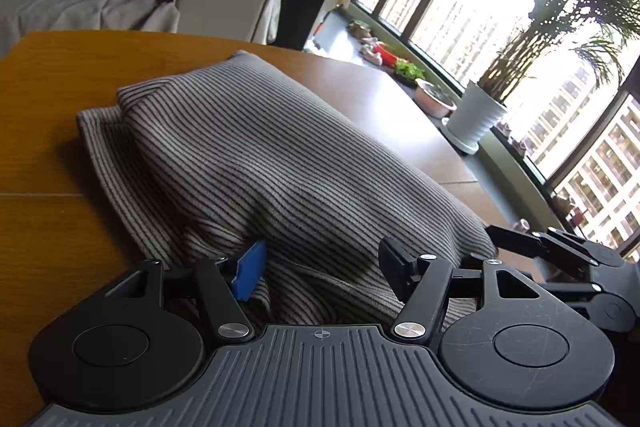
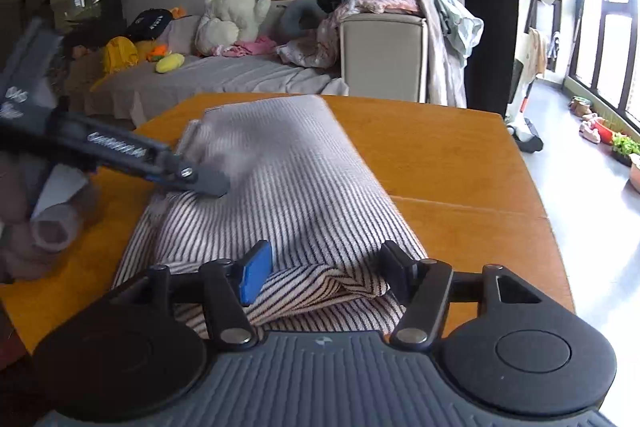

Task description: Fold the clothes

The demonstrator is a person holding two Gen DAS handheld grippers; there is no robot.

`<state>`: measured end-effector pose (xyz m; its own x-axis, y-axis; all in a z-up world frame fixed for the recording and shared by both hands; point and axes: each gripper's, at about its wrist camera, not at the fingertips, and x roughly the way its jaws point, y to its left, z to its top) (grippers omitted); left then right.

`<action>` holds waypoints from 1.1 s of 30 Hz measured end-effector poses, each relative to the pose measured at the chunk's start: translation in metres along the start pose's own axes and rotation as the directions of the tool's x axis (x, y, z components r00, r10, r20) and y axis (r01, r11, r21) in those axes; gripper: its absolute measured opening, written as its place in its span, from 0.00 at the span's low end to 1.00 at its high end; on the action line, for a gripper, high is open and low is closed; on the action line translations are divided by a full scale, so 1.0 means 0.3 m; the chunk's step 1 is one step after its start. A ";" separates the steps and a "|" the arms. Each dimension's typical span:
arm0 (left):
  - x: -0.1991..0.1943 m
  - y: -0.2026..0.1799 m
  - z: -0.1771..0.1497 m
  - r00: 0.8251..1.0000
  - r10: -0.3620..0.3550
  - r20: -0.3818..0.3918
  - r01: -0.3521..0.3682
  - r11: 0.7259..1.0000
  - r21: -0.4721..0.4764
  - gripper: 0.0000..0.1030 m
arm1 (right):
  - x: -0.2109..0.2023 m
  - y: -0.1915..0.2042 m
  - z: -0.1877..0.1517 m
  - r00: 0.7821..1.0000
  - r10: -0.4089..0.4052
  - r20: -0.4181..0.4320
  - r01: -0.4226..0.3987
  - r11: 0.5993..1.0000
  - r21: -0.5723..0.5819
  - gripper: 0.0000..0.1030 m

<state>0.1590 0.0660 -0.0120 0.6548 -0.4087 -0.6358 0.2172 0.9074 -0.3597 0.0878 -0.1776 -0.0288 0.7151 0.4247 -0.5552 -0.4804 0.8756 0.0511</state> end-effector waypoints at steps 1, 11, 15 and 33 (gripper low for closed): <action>0.002 0.007 0.005 1.000 0.013 0.006 -0.013 1.000 0.000 0.66 | -0.010 0.028 -0.010 1.000 0.015 -0.002 -0.015 1.000 -0.023 0.68; -0.100 0.019 0.010 0.998 0.048 0.041 -0.047 0.999 -0.013 0.73 | -0.085 0.041 0.058 0.997 0.052 0.060 -0.051 0.998 -0.022 0.76; -0.155 -0.028 -0.002 0.998 -0.016 0.062 0.016 1.000 0.000 0.75 | -0.055 0.008 0.082 0.997 -0.026 0.077 0.028 0.999 -0.019 0.73; -0.105 -0.054 -0.087 0.999 -0.043 0.009 0.042 0.997 0.067 0.65 | -0.073 0.115 0.002 1.000 0.013 -0.020 -0.015 0.995 -0.103 0.65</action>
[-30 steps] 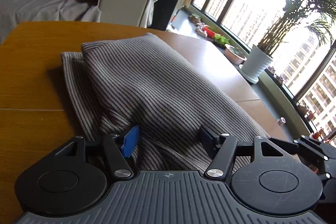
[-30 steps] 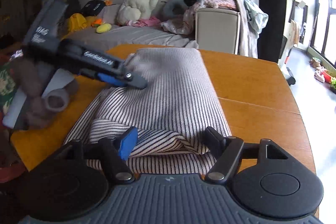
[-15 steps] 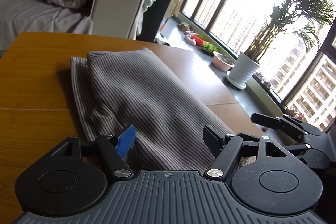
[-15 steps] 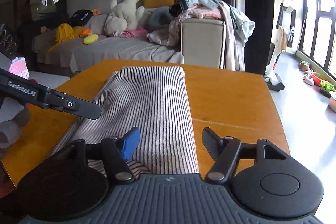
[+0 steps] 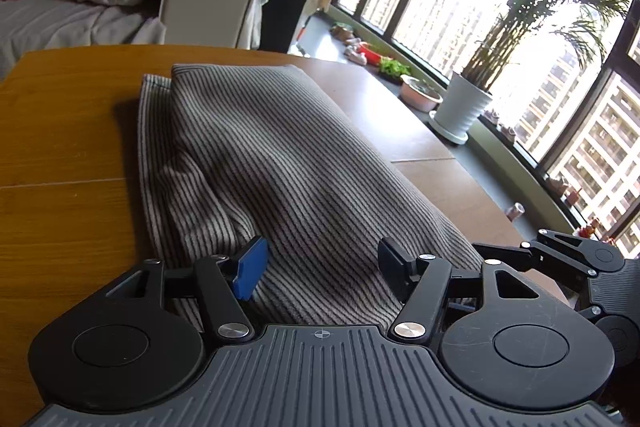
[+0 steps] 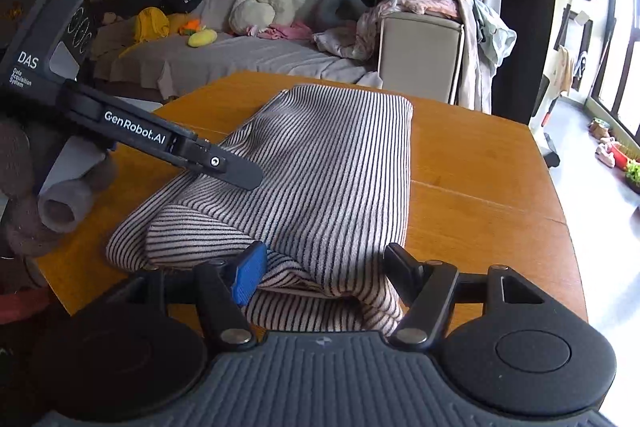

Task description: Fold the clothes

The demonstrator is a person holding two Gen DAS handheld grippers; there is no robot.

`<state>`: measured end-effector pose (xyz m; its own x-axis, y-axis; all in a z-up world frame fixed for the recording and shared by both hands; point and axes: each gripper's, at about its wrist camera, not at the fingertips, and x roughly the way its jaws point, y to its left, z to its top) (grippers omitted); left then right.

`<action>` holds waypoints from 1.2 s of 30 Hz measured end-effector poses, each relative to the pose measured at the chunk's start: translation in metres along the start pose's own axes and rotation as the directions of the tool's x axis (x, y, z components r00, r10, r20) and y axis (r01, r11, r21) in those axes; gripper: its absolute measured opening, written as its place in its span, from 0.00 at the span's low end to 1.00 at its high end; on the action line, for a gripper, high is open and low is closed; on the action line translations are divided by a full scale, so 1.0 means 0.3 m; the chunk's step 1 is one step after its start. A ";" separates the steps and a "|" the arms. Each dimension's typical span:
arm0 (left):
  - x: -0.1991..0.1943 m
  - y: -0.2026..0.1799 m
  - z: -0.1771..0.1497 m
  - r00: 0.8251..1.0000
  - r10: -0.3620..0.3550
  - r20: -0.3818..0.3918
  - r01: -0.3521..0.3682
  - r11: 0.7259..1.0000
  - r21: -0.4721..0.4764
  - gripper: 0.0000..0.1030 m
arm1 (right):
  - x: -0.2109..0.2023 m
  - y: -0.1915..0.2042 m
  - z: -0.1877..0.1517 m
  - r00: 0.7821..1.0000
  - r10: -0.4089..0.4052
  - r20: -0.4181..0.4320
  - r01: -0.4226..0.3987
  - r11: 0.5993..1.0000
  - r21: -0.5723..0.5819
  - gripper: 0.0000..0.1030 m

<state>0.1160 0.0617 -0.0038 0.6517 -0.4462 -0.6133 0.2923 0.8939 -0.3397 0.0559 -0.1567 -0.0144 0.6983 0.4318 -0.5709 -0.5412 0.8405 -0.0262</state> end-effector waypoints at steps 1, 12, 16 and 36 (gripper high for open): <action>-0.009 0.001 0.000 1.000 0.000 0.005 0.000 1.000 0.000 0.65 | -0.011 0.001 0.012 1.000 -0.003 0.018 0.003 1.000 -0.005 0.65; -0.122 0.022 -0.017 0.991 0.117 0.066 -0.120 0.992 0.046 0.73 | 0.106 0.074 0.013 1.000 0.009 0.012 -0.008 0.993 -0.118 0.55; -0.144 0.067 -0.041 0.982 0.177 0.064 -0.180 0.983 0.044 0.76 | 0.080 0.070 0.034 1.000 0.011 0.008 -0.009 0.990 -0.142 0.62; -0.249 0.160 -0.087 0.959 0.276 0.069 -0.277 0.961 0.010 0.92 | 0.088 0.178 0.068 0.971 0.221 -0.094 -0.236 0.949 -0.209 0.47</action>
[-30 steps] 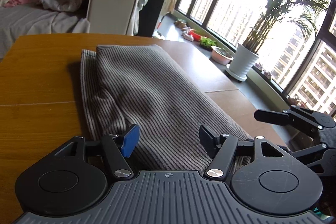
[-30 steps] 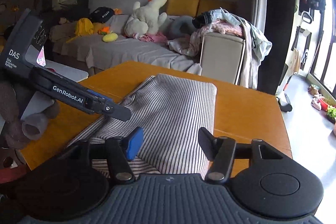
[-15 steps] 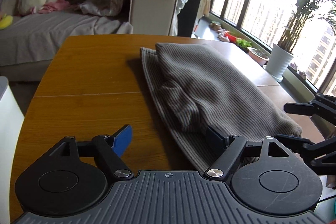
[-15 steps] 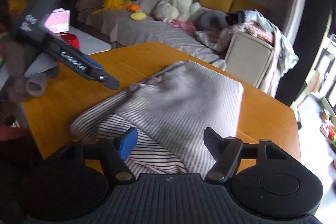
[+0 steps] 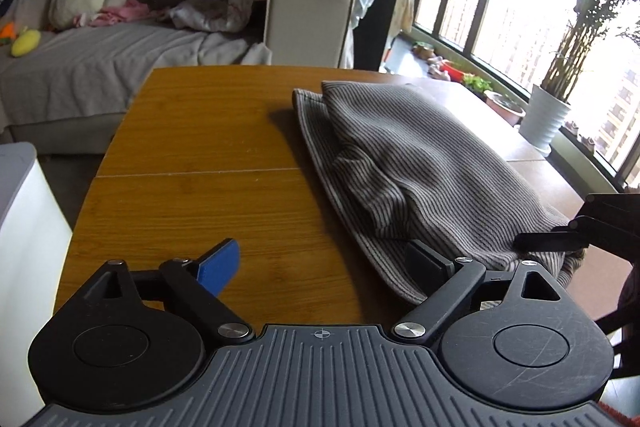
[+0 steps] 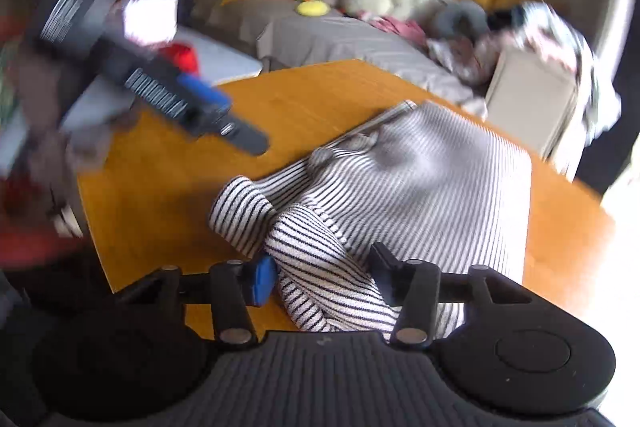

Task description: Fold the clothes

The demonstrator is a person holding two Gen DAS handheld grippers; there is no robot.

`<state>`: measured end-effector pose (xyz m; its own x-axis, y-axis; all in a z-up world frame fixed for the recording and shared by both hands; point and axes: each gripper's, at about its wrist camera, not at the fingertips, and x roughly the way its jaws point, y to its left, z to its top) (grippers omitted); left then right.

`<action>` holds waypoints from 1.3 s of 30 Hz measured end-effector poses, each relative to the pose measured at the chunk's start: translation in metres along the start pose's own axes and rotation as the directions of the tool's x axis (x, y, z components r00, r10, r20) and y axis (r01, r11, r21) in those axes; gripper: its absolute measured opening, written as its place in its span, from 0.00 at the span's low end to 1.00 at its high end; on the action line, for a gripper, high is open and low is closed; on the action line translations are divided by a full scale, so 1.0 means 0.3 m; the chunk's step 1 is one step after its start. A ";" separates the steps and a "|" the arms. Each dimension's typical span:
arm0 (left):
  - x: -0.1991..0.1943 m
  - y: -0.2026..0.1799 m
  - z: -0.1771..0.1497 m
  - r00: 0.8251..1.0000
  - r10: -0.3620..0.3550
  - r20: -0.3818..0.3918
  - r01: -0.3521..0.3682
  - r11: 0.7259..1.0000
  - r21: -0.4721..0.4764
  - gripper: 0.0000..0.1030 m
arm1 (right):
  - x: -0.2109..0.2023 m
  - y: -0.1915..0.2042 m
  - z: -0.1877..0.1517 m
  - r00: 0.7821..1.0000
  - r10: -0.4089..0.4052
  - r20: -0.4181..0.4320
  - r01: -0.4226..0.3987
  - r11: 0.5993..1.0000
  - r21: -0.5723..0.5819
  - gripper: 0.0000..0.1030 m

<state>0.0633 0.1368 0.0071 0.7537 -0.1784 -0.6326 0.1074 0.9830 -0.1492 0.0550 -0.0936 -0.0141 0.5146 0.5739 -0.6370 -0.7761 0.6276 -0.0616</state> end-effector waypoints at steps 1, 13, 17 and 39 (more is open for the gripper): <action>-0.003 -0.002 0.000 1.000 -0.003 0.001 0.003 1.000 0.005 0.92 | -0.004 -0.037 0.008 1.000 0.026 0.003 -0.026 0.997 0.078 0.46; 0.029 -0.158 -0.055 0.993 -0.109 -0.048 0.118 0.958 0.262 0.94 | 0.020 -0.151 -0.012 0.995 0.093 0.027 -0.097 0.958 0.269 0.45; 0.070 -0.189 -0.042 0.995 -0.088 -0.051 0.098 0.960 0.260 0.95 | -0.020 -0.085 -0.005 0.999 0.007 0.049 -0.012 0.994 0.107 0.56; 0.111 -0.103 0.009 0.996 -0.065 -0.061 0.069 0.996 0.063 0.95 | 0.058 0.090 -0.132 0.934 -0.324 0.150 0.356 0.834 -0.422 0.72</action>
<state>0.0869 0.1005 -0.0072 0.7041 -0.2445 -0.6667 0.2002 0.9691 -0.1440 0.0287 -0.0876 -0.0574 0.7865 0.4118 -0.4603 -0.6174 0.5060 -0.6023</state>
